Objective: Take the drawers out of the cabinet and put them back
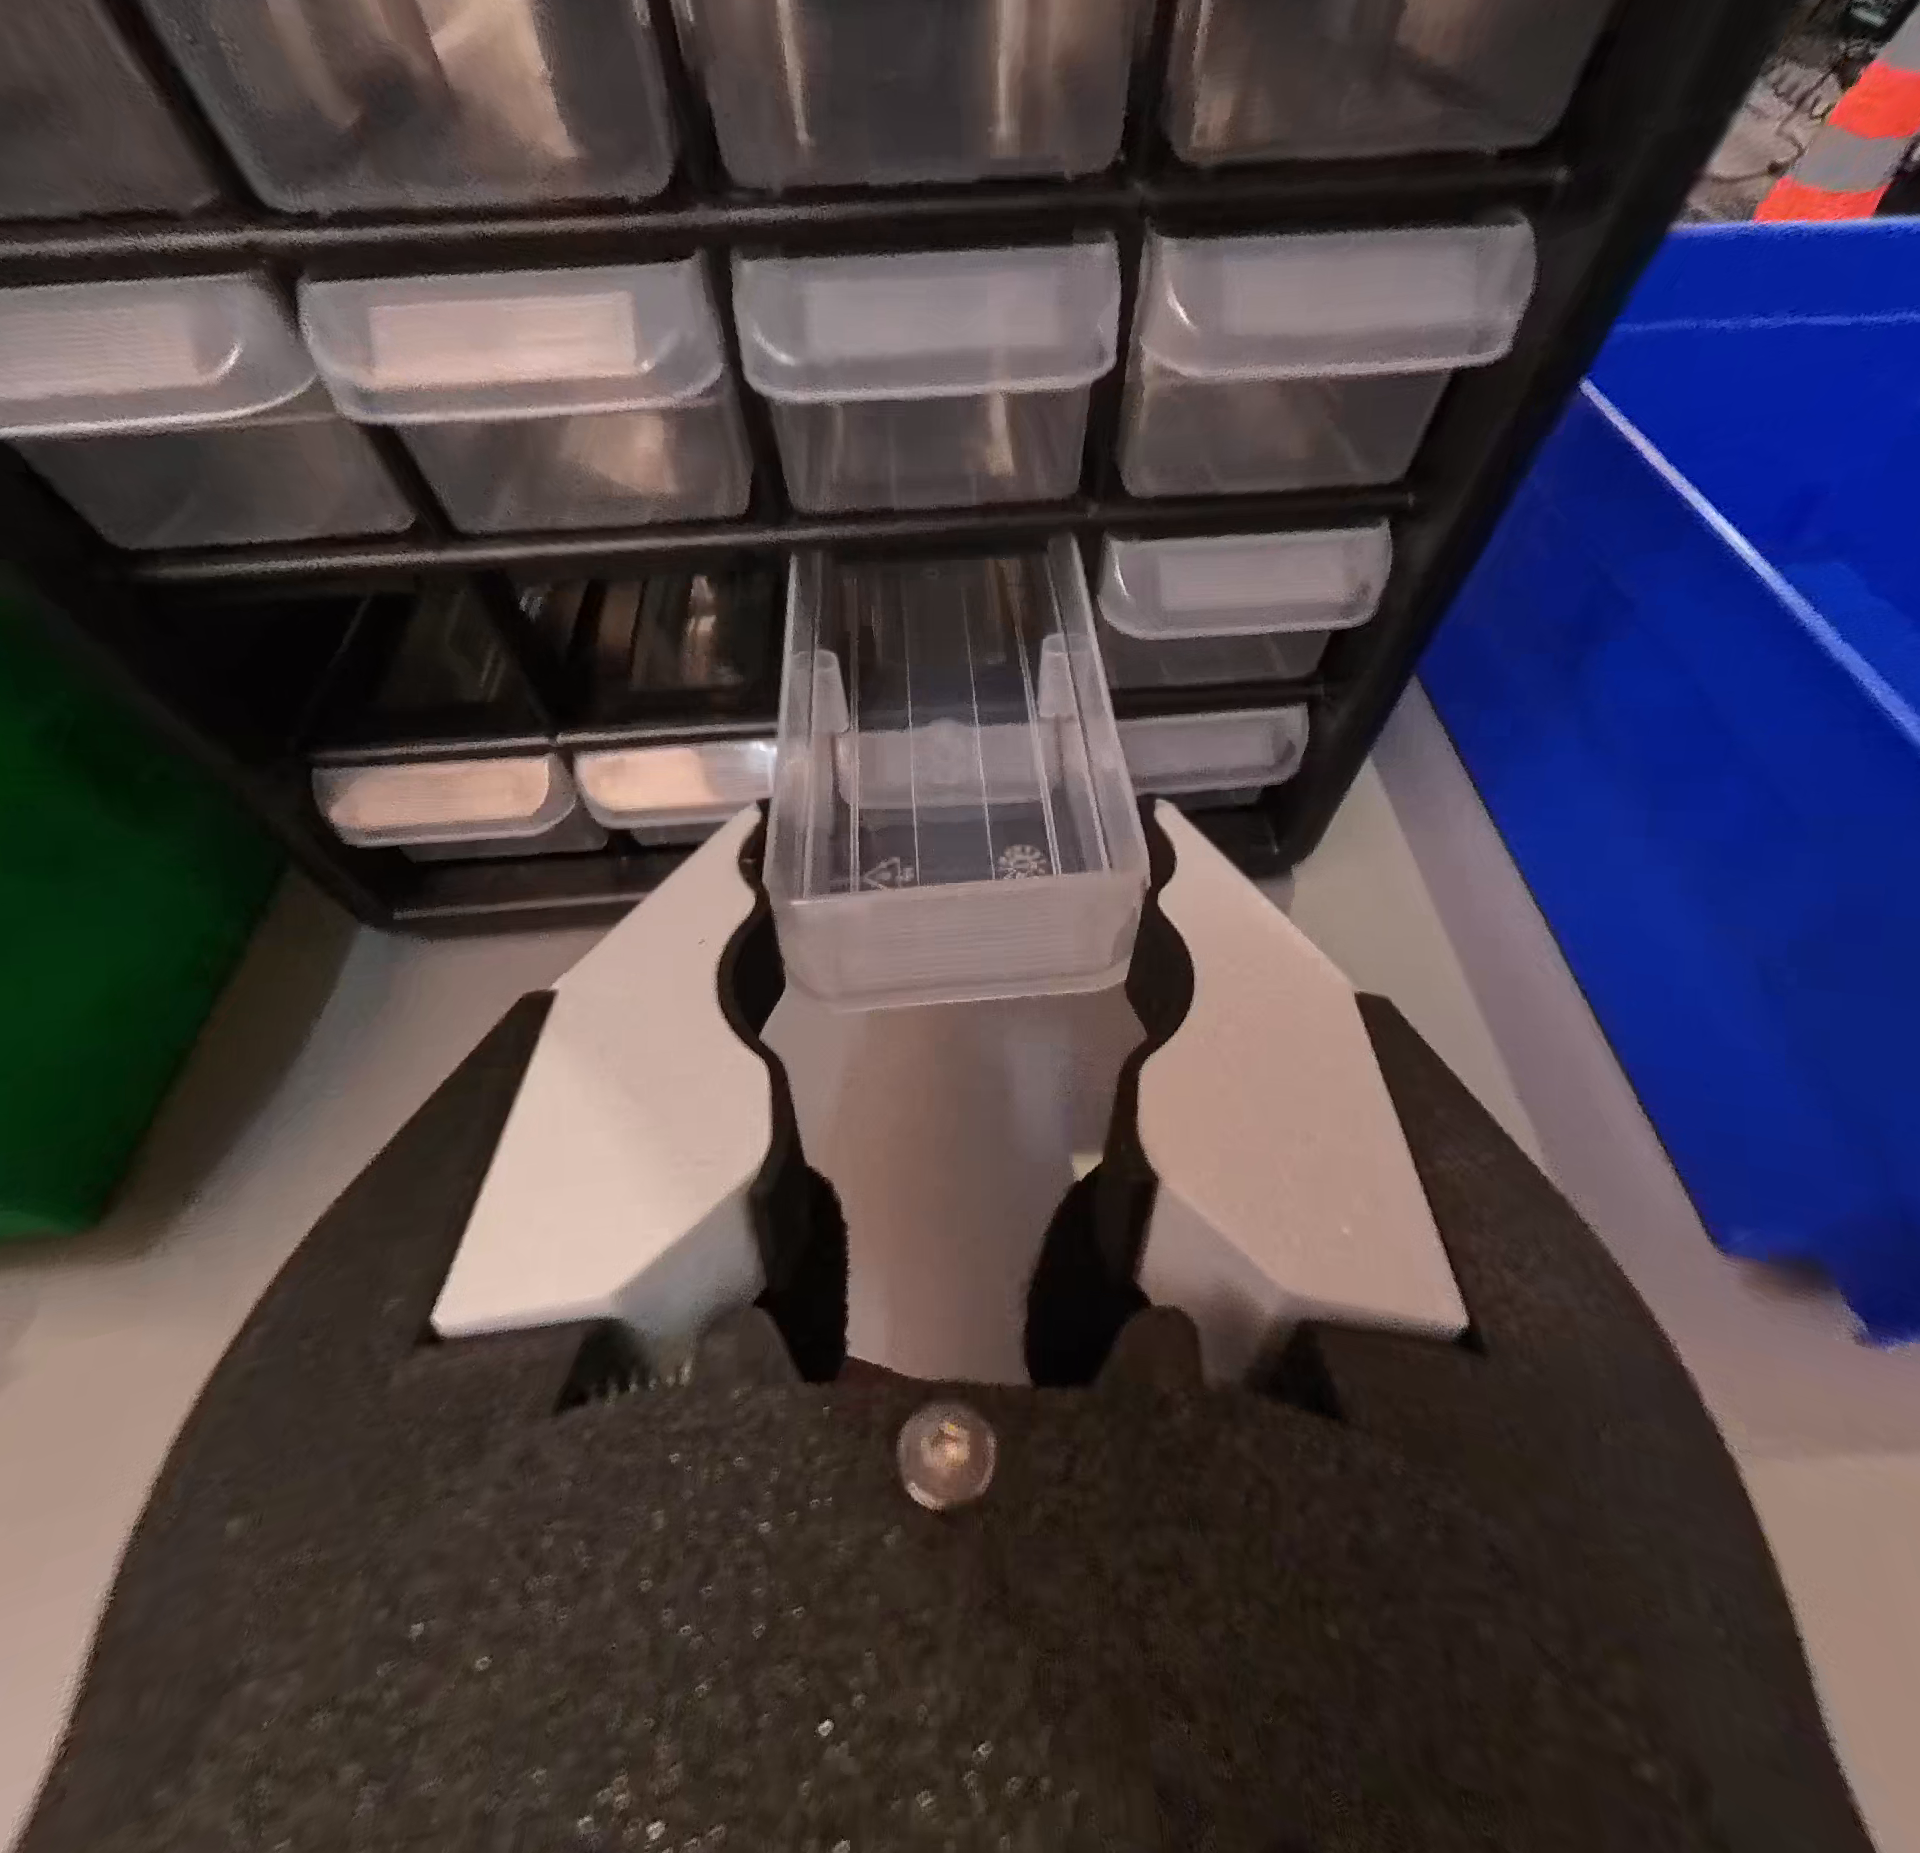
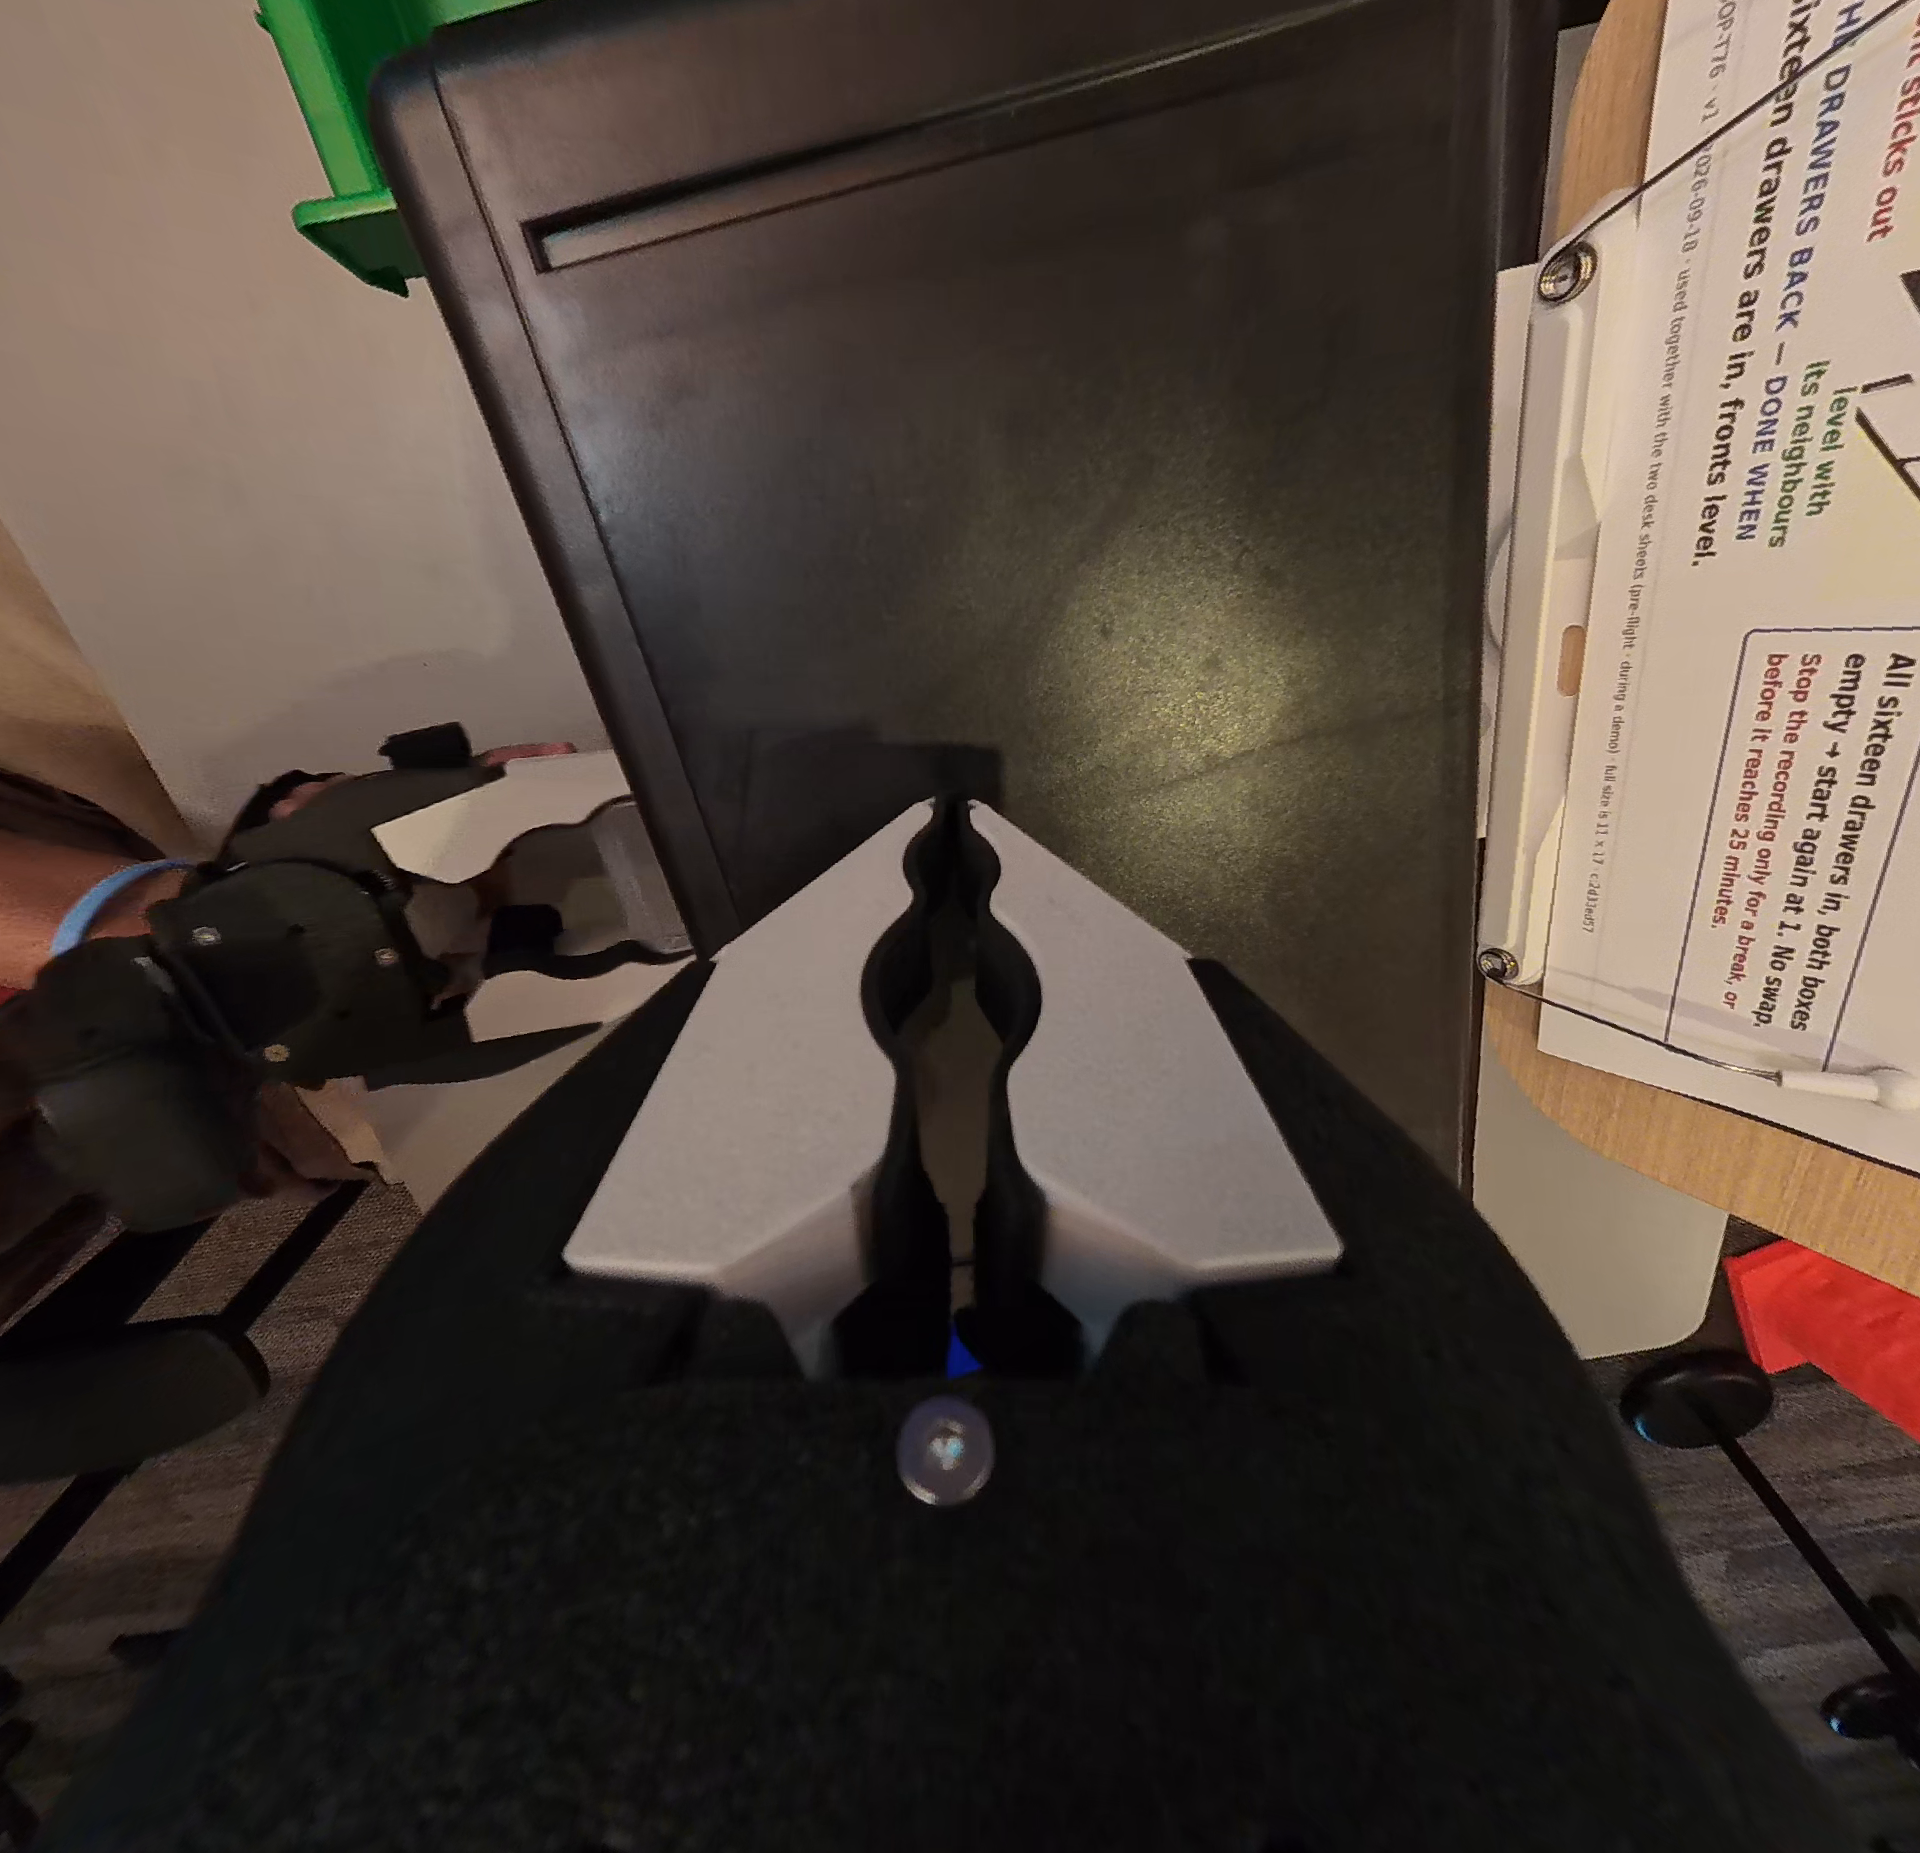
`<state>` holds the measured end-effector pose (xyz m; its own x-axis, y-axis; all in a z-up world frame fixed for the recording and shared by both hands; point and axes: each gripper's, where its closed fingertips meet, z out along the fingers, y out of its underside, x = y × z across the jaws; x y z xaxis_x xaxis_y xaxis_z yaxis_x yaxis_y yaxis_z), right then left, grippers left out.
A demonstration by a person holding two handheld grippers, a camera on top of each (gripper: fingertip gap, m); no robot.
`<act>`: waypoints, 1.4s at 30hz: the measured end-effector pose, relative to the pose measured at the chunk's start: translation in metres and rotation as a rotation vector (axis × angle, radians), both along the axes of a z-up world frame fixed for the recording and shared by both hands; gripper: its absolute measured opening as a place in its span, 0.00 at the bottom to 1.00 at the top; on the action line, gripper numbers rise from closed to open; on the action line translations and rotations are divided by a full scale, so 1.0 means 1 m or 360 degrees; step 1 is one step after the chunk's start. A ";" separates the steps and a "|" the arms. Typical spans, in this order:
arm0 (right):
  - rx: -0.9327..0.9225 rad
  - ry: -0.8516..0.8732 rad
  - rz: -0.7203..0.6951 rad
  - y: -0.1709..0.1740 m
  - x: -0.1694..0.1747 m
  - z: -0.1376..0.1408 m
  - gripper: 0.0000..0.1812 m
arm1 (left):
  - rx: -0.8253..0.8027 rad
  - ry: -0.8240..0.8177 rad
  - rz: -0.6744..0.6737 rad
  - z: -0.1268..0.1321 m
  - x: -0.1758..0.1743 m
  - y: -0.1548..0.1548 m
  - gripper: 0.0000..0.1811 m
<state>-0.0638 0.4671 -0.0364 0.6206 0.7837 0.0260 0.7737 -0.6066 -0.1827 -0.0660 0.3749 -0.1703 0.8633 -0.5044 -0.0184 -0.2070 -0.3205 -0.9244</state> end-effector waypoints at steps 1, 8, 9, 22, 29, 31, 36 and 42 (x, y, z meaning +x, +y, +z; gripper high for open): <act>0.0001 -0.0001 0.0001 0.000 0.000 0.000 0.00 | 0.0012 -0.0002 0.0004 0.001 0.003 0.005 0.36; -0.0007 -0.0015 0.0010 0.000 0.000 0.000 0.00 | -0.0010 -0.0071 -0.0073 0.001 0.016 0.026 0.46; -0.0005 -0.0019 0.0014 0.000 0.000 0.000 0.00 | -0.0034 -0.0096 -0.0065 -0.001 0.012 0.023 0.49; -0.0019 -0.0001 0.0003 0.000 0.000 0.000 0.00 | 0.0075 -0.0164 -0.0082 -0.004 0.007 0.013 0.13; -0.0021 -0.0022 0.0013 0.000 0.001 0.000 0.00 | -0.0011 -0.0179 -0.0111 -0.005 0.025 0.034 0.10; -0.0023 -0.0018 0.0010 0.000 0.001 0.000 0.00 | -0.0011 -0.0177 -0.0120 -0.006 0.027 0.033 0.10; -0.0033 -0.0003 0.0010 0.000 0.001 0.000 0.00 | -0.0070 -0.0169 -0.0168 -0.012 0.024 0.020 0.19; -0.0055 0.0030 0.0008 0.000 0.001 0.000 0.00 | -0.0060 -0.0352 -0.0657 0.049 -0.009 -0.021 0.23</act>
